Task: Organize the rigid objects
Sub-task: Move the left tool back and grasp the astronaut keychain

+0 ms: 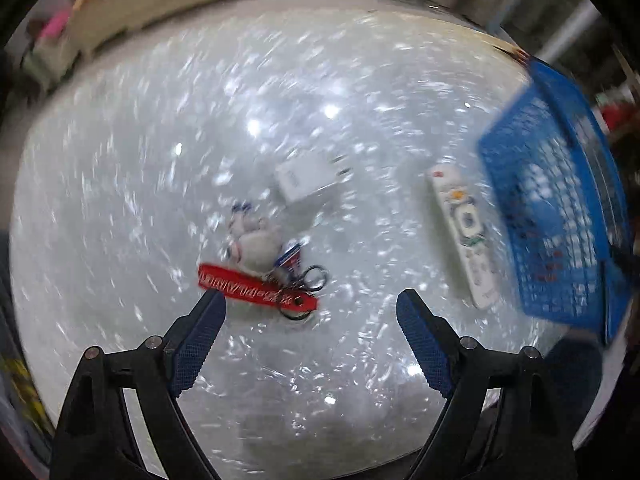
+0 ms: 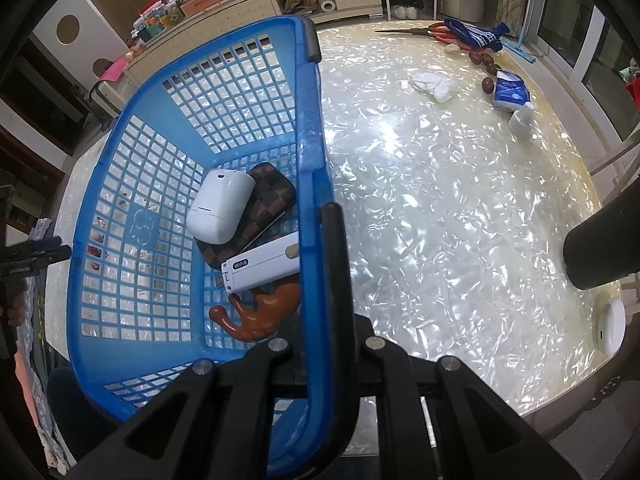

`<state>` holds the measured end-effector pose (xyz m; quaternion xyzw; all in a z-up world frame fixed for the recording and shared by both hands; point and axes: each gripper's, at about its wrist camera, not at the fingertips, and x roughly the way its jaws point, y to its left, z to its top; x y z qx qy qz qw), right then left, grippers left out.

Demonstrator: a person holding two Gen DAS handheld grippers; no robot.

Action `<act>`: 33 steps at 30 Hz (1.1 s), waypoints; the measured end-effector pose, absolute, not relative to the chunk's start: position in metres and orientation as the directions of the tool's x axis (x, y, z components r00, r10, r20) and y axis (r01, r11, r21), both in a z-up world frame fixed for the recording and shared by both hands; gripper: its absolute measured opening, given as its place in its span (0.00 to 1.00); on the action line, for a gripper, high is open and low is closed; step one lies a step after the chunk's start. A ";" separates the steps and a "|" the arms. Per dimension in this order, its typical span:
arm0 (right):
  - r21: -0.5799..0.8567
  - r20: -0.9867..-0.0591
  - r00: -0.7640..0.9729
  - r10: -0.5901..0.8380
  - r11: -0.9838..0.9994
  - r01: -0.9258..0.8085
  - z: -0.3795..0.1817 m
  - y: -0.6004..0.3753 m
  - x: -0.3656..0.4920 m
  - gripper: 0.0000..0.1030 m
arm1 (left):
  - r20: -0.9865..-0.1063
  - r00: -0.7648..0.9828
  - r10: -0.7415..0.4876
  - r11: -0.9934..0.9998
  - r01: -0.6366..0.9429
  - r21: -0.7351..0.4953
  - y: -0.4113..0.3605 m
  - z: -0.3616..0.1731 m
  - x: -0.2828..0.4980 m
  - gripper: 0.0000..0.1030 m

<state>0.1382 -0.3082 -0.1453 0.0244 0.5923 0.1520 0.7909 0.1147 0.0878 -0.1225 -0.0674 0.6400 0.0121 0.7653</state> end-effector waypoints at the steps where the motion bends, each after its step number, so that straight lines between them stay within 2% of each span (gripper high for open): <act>1: 0.218 -0.930 0.252 0.269 0.953 -0.213 -0.145 -0.308 0.138 0.09 | -0.983 0.178 -0.052 0.988 -0.136 -0.077 0.092 -0.127 0.115 0.87; 4: 0.215 -0.931 0.250 0.267 0.953 -0.215 -0.145 -0.308 0.139 0.09 | -0.982 0.188 -0.010 0.975 -0.217 -0.051 0.106 -0.138 0.114 0.87; 8: 0.215 -0.931 0.249 0.266 0.953 -0.215 -0.146 -0.307 0.139 0.09 | -0.973 0.229 -0.013 0.960 -0.271 -0.076 0.114 -0.140 0.118 0.87; 14: 0.202 -0.936 0.242 0.255 0.953 -0.224 -0.146 -0.306 0.139 0.09 | -0.969 0.238 0.060 0.967 -0.254 -0.002 0.115 -0.151 0.132 0.87; 23: 0.191 -0.943 0.229 0.242 0.956 -0.223 -0.152 -0.303 0.142 0.09 | -0.980 0.194 0.034 0.962 -0.272 -0.020 0.115 -0.172 0.146 0.86; 27: 0.191 -0.943 0.229 0.241 0.956 -0.221 -0.153 -0.303 0.143 0.09 | -0.985 0.149 0.082 0.962 -0.272 0.039 0.111 -0.184 0.148 0.76; 29: 0.192 -0.943 0.229 0.242 0.956 -0.221 -0.153 -0.304 0.143 0.09 | -0.985 0.164 0.058 0.958 -0.287 0.009 0.114 -0.186 0.146 0.71; 31: 0.190 -0.943 0.230 0.241 0.956 -0.222 -0.153 -0.303 0.143 0.09 | -0.981 0.191 0.040 0.952 -0.305 -0.020 0.117 -0.184 0.145 0.54; 33: 0.192 -0.942 0.231 0.242 0.956 -0.220 -0.153 -0.304 0.143 0.09 | -0.980 0.194 0.040 0.954 -0.298 -0.020 0.117 -0.184 0.145 0.51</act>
